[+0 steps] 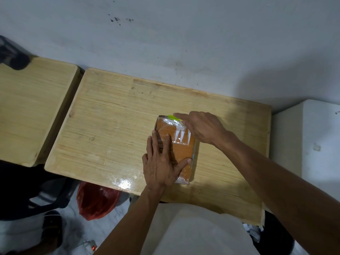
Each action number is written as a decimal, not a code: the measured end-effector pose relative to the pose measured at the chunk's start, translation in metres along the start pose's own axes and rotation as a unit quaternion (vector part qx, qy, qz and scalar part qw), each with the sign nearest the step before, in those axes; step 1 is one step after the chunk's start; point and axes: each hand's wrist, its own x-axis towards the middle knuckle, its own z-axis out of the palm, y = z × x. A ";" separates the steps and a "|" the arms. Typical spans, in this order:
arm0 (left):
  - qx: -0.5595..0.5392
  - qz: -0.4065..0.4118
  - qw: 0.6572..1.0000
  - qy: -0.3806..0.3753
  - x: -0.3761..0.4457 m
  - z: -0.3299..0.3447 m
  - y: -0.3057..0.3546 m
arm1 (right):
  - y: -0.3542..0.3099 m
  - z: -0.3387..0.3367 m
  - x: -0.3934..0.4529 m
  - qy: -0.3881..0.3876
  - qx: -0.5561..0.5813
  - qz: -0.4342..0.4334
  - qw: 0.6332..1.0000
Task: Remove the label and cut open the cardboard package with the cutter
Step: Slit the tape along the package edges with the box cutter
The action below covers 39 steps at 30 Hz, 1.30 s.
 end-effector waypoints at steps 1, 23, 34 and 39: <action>0.000 0.000 1.000 -0.001 0.000 0.000 0.000 | -0.002 0.000 0.000 0.001 -0.003 0.003 1.000; -0.014 -0.010 1.000 -0.014 -0.001 -0.002 0.002 | 0.006 0.001 -0.009 0.016 -0.106 -0.014 0.994; -0.006 -0.009 1.000 -0.008 -0.001 0.000 0.000 | 0.000 -0.001 -0.007 0.012 -0.125 -0.017 0.992; -0.005 -0.009 1.000 -0.008 0.000 0.000 0.000 | 0.019 -0.003 -0.021 0.027 -0.133 -0.039 0.990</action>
